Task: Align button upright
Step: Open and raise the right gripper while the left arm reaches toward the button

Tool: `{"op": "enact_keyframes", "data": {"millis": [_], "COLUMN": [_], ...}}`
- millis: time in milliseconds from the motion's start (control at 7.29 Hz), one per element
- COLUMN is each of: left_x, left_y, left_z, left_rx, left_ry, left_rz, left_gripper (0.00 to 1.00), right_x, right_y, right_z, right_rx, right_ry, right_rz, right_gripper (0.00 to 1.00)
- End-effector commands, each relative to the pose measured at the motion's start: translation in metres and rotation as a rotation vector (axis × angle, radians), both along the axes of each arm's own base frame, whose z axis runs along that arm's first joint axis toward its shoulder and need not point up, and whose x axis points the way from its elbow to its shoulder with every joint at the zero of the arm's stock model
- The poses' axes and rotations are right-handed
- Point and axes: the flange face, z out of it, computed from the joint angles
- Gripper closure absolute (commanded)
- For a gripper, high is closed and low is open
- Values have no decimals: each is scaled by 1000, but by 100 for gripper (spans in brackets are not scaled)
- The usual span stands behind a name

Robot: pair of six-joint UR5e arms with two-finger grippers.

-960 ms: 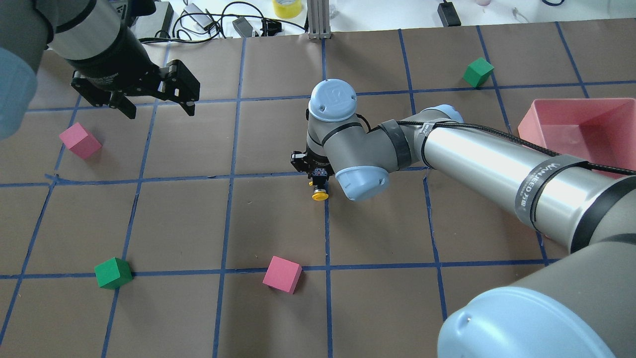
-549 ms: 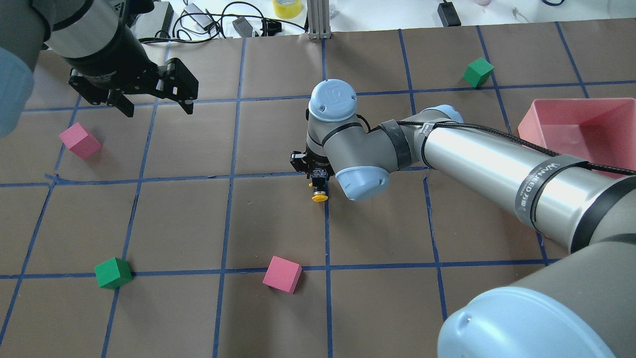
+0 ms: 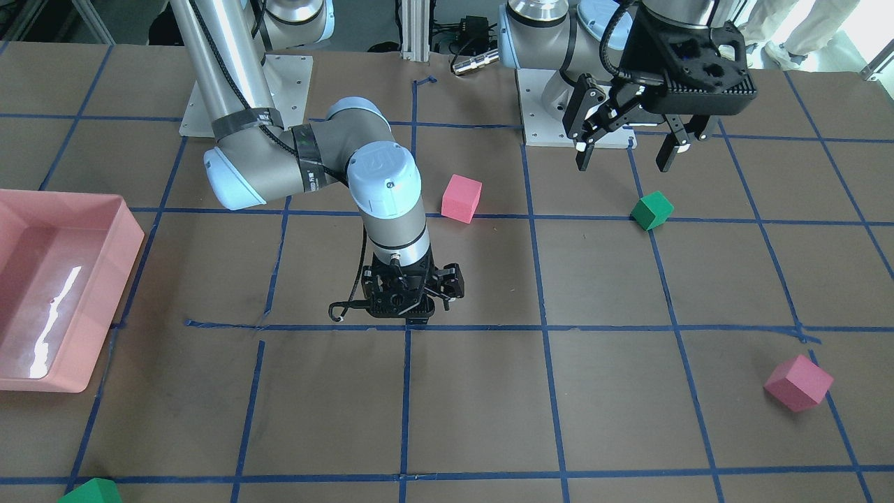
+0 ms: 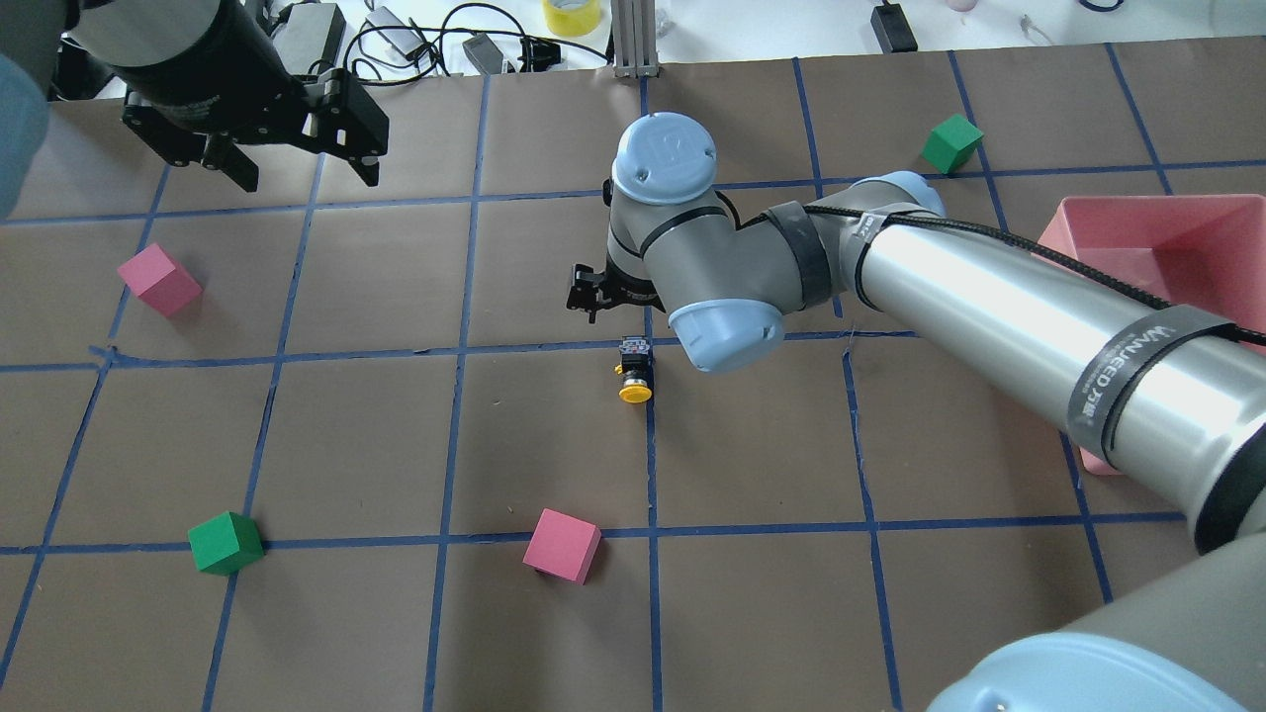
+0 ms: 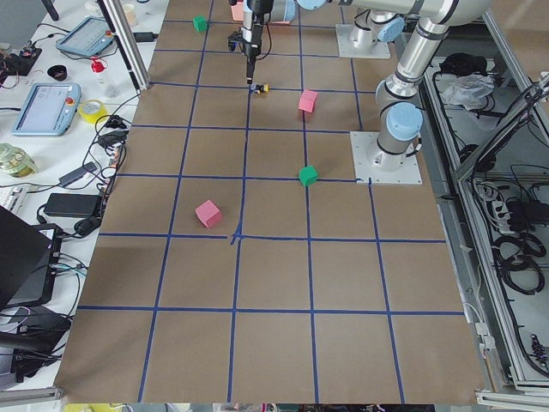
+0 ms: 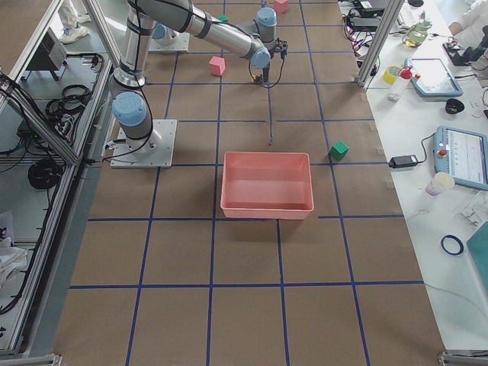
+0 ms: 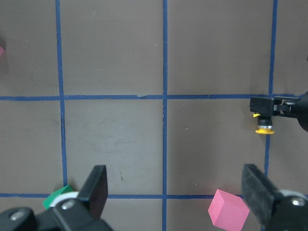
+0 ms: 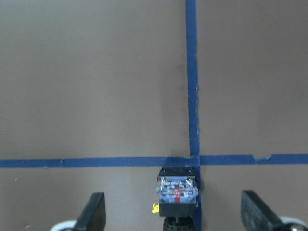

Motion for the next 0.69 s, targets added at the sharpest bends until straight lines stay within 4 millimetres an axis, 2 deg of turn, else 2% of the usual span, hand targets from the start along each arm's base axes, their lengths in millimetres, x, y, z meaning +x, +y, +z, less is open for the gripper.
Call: {"op": "enact_keyframes", "data": {"millis": [0,137,274,411,549], "left_x": [-3,-8,-27,-58,-86], "left_y": [-2,1,8,15,28], "left_z": [-12,-26,-48,-64,-92], "left_rx": [13,6,27,-7,-26], "left_ry": [3,14,35,34,45], "left_rz": [7,25,96,60,50], "left_gripper": [0,0,0,0,0], "right_x": [-49,-90,-131,-174,-213], "right_y": [-31,-44,-37,-21,-5], "right_z": [84,117,149,187,219], "right_rx": [50,71,108,116,102], "right_ry": [37,45,52,51,69], "right_rz": [34,48,26,13,26], "right_gripper": [0,0,0,0,0]}}
